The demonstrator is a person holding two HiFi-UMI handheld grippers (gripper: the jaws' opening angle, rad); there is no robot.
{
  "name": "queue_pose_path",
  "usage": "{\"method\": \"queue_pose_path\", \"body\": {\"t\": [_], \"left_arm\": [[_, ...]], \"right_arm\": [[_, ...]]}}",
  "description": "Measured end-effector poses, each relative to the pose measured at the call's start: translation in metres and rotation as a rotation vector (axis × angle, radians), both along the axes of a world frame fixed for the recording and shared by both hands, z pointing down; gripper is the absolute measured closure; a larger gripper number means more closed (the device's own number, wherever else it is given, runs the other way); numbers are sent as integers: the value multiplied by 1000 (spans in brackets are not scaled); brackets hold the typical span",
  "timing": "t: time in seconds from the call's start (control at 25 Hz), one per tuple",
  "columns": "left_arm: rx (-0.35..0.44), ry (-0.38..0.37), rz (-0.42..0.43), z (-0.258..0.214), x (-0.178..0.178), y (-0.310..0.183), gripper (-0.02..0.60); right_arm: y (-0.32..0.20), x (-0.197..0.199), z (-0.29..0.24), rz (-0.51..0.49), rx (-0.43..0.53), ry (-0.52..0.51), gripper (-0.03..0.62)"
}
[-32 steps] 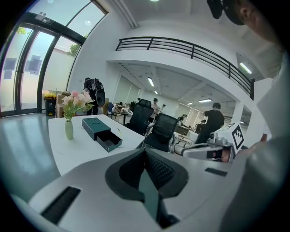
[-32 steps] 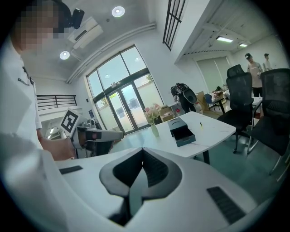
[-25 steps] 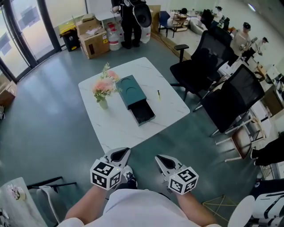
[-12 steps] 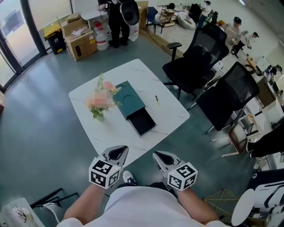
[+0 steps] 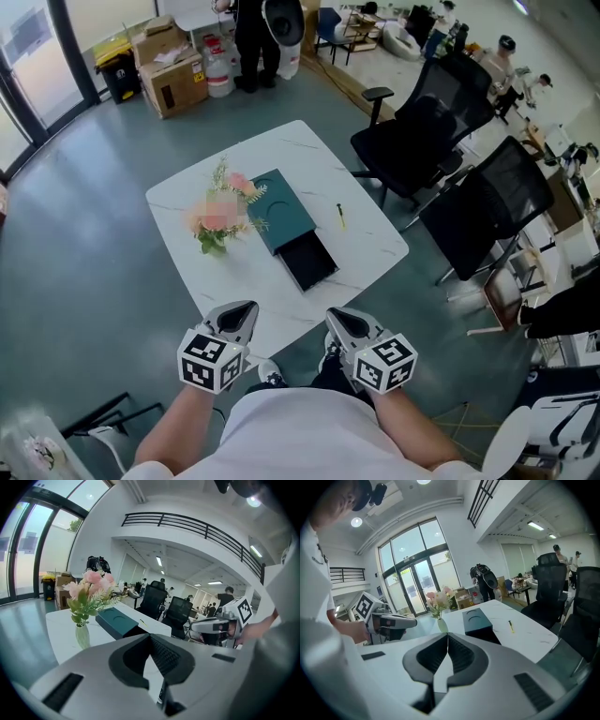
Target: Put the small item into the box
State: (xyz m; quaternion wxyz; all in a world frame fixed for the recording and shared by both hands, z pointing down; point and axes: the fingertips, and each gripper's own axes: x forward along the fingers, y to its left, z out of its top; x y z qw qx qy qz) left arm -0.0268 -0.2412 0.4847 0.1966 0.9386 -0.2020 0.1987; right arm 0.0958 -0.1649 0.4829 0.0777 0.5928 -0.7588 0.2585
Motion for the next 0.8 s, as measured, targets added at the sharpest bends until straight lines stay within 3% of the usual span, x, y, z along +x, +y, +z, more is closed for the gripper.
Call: {"method": "queue_pose_path", "body": {"t": [0.36,0.8], "left_arm": [[-1,-29,-94,16,6,-12,569],[-20,-52,-228,28,67,-47,569]], "right_arm": [[-36,43,19,-41,-21,11,579],[-110,131,50,-110,-69,66,579]]}}
